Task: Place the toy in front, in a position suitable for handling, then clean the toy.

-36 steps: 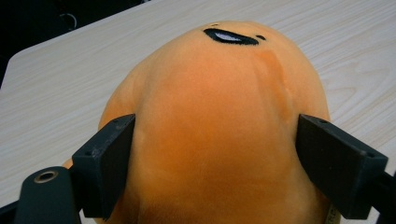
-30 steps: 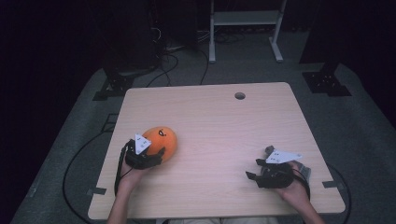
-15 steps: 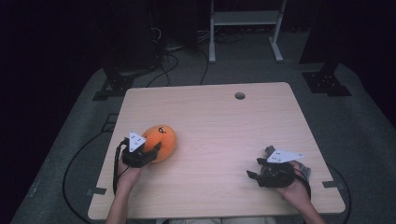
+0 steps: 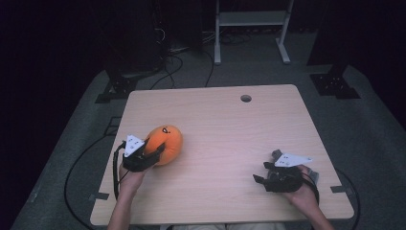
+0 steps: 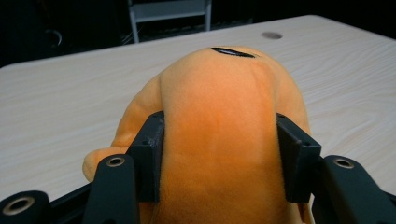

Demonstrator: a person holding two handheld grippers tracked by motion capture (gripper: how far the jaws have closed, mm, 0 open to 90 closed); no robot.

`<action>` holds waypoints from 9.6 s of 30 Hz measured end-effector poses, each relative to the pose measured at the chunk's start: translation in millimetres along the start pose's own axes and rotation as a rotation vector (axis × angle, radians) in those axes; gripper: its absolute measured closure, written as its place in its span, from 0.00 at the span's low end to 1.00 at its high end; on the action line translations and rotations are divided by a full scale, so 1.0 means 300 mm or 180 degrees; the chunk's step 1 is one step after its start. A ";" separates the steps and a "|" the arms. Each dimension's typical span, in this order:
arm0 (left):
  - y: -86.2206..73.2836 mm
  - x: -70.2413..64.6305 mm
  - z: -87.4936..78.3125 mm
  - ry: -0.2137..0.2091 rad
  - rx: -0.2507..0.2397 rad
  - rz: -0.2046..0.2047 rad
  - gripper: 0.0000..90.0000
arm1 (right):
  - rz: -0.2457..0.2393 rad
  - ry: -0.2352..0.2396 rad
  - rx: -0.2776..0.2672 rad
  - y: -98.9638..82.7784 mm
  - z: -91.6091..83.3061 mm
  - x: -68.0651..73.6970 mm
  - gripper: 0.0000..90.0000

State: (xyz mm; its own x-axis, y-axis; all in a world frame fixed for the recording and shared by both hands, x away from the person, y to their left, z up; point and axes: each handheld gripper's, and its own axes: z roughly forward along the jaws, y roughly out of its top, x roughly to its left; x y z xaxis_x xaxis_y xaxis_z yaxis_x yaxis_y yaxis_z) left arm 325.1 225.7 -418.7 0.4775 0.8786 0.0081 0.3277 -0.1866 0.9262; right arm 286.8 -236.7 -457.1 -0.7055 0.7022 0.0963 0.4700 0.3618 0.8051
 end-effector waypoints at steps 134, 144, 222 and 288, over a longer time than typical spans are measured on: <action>0.028 -0.424 0.157 -0.1262 0.0207 0.0736 0.08 | 0.0329 -0.0799 0.0574 -0.052 -0.021 -0.183 0.66; -0.003 -0.454 0.166 -0.1409 0.0303 0.0865 0.27 | 0.0145 -0.0910 0.0654 -0.033 -0.008 -0.165 0.80; -0.022 -0.462 0.200 -0.1344 0.0311 0.0729 0.33 | -0.0430 -0.0388 -0.0250 0.126 -0.013 0.094 0.82; -0.001 -0.537 0.147 -0.1779 0.0396 0.1147 0.31 | -0.0323 0.0237 -0.0322 0.138 -0.013 0.089 0.82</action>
State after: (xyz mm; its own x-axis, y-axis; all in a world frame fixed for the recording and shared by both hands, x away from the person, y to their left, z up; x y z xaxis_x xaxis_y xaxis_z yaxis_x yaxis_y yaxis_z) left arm 284.1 64.8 -437.0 0.9134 0.3989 0.0811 0.1445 -0.5039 0.8516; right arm 285.1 -205.4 -418.9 -0.7858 0.6163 0.0516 0.3412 0.3624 0.8673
